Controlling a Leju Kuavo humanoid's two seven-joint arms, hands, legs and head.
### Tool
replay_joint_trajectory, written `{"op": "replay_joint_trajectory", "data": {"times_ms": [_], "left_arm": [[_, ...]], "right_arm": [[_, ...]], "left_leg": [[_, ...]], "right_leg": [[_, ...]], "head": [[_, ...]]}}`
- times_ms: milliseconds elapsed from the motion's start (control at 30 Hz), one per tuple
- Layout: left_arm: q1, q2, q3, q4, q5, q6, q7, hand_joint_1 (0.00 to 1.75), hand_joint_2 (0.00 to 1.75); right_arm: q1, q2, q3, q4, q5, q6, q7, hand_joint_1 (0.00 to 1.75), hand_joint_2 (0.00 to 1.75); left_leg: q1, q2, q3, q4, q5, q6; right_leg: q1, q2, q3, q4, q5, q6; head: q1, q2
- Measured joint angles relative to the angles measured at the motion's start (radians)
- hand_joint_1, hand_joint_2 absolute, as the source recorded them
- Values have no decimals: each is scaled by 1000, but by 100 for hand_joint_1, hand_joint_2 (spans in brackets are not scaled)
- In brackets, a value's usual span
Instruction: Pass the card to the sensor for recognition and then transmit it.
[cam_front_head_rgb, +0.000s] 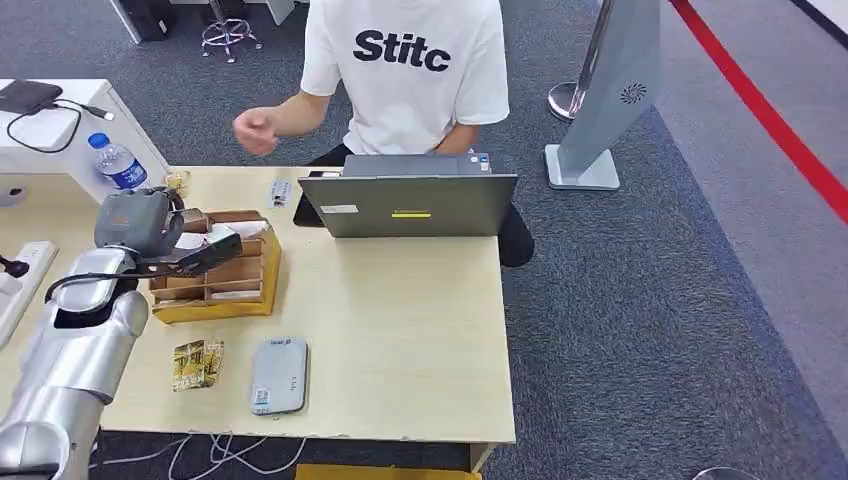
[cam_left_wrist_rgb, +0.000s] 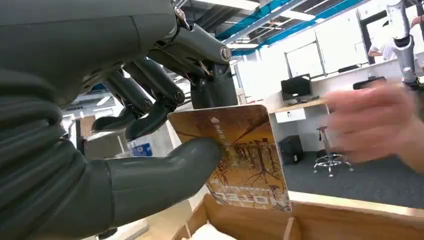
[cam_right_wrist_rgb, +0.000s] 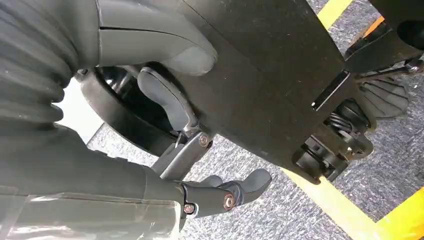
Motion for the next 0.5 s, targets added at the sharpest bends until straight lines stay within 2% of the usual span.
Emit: {"op": "replay_joint_trajectory", "data": {"times_ms": [500], "left_arm": [[5, -21, 8, -3, -28, -3, -5, 175, 175]], "right_arm": [[0, 0, 0, 0, 0, 0, 0, 0, 175]], "left_leg": [[0, 1, 0, 0, 0, 0]], "right_leg": [[0, 0, 0, 0, 0, 0]], "head": [[0, 0]]}}
